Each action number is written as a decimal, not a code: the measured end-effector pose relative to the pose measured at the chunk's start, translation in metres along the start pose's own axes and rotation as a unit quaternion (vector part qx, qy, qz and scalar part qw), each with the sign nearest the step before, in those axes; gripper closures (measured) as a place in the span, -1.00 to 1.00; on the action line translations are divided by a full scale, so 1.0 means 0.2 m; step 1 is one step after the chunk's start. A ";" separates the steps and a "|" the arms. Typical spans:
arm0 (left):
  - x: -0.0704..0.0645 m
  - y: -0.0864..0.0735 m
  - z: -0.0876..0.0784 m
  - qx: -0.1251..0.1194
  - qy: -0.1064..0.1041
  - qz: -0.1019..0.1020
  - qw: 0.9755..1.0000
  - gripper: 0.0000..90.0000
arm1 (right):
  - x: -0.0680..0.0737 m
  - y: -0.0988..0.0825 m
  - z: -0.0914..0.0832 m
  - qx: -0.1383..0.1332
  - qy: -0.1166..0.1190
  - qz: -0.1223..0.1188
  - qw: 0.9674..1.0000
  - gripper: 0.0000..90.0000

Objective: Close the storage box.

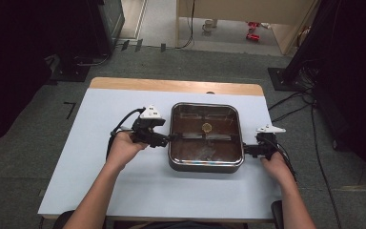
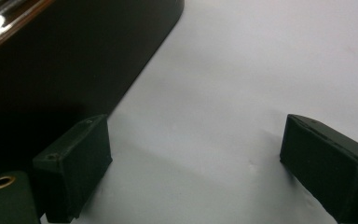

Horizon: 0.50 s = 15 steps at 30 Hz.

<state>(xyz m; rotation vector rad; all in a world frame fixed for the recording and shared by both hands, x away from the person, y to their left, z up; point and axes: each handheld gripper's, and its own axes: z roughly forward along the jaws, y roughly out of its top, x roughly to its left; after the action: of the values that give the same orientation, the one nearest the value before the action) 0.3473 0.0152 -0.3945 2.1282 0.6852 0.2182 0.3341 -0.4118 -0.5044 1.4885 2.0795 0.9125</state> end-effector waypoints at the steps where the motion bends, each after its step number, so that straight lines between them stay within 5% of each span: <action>1: 0.00 -0.01 0.00 -0.001 0.001 -0.002 1.000 -0.42 | 0.00 0.00 0.00 0.000 0.000 0.000 1.000 -0.82; 11: 0.02 -0.19 -0.06 0.005 0.041 0.007 0.999 -0.47 | 0.00 0.00 0.00 0.000 0.000 0.000 1.000 -0.82; 15: 0.03 -0.26 -0.08 0.003 0.053 -0.007 0.999 -0.49 | 0.00 0.00 0.00 0.000 0.000 0.000 1.000 -0.82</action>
<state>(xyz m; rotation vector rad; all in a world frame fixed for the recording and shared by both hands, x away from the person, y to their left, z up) 0.3249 0.0538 -0.4263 2.1298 0.7615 0.3230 0.3341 -0.4118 -0.5044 1.4890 2.0791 0.9134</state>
